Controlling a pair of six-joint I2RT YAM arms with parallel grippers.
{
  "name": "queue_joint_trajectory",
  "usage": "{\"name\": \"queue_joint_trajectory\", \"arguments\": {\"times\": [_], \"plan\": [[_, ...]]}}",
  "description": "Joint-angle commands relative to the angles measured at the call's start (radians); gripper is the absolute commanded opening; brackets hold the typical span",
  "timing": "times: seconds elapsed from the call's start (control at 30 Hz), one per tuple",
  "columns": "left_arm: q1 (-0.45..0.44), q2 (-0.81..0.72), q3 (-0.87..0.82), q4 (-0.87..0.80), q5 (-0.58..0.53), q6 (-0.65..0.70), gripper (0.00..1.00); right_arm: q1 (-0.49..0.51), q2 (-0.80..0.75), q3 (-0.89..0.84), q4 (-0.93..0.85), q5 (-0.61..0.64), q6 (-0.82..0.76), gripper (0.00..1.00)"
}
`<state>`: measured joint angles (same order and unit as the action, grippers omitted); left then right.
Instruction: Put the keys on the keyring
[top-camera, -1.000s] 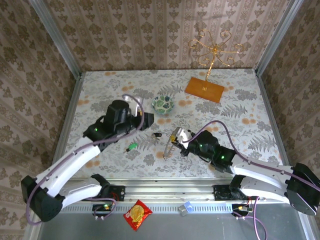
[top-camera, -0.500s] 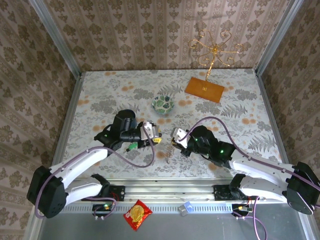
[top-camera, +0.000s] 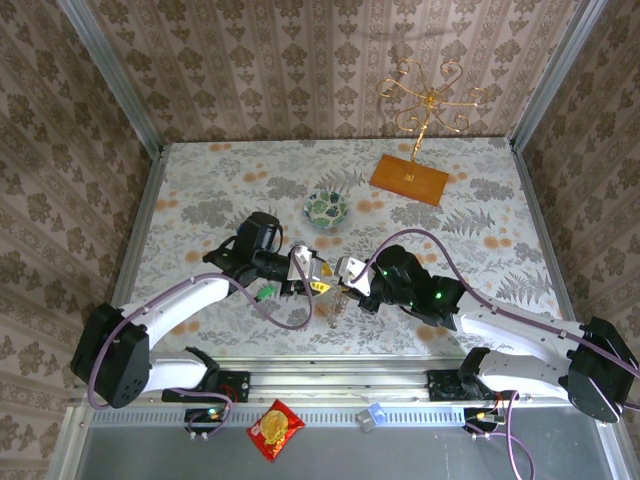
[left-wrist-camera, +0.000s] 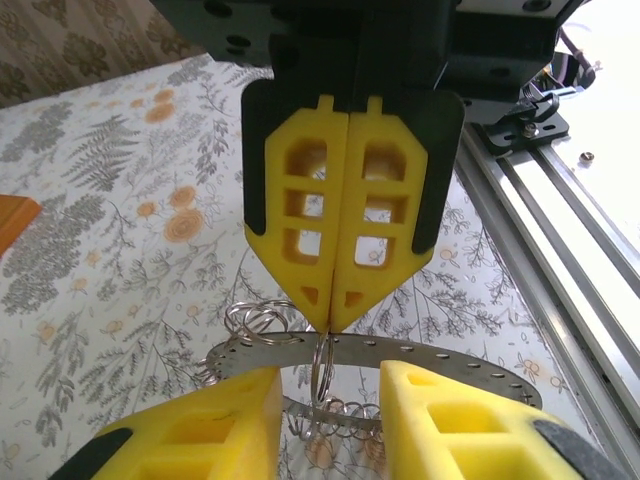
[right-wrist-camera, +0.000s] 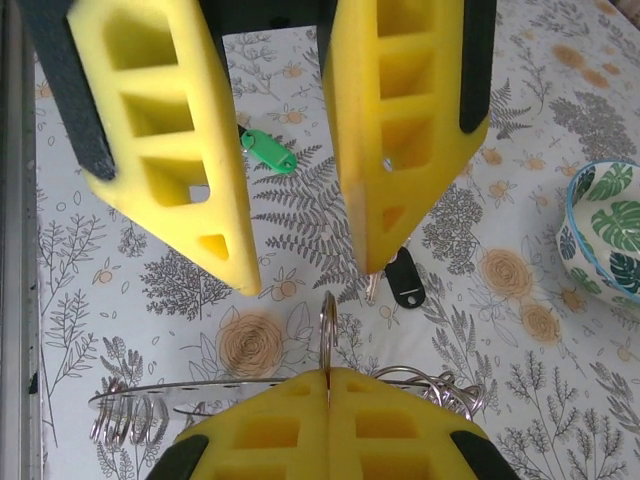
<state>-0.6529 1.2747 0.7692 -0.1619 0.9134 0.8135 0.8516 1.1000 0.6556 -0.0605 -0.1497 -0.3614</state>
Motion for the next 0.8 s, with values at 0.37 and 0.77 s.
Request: {"name": "queue_joint_trajectory", "arguments": {"times": [0.37, 0.77], "plan": [[-0.005, 0.071, 0.058, -0.075, 0.008, 0.058, 0.31, -0.001, 0.026, 0.058, 0.002, -0.053, -0.016, 0.0], [-0.007, 0.085, 0.071, -0.076, 0.043, 0.04, 0.04, -0.002, 0.041, 0.066, 0.004, -0.063, -0.019, 0.0]]}}
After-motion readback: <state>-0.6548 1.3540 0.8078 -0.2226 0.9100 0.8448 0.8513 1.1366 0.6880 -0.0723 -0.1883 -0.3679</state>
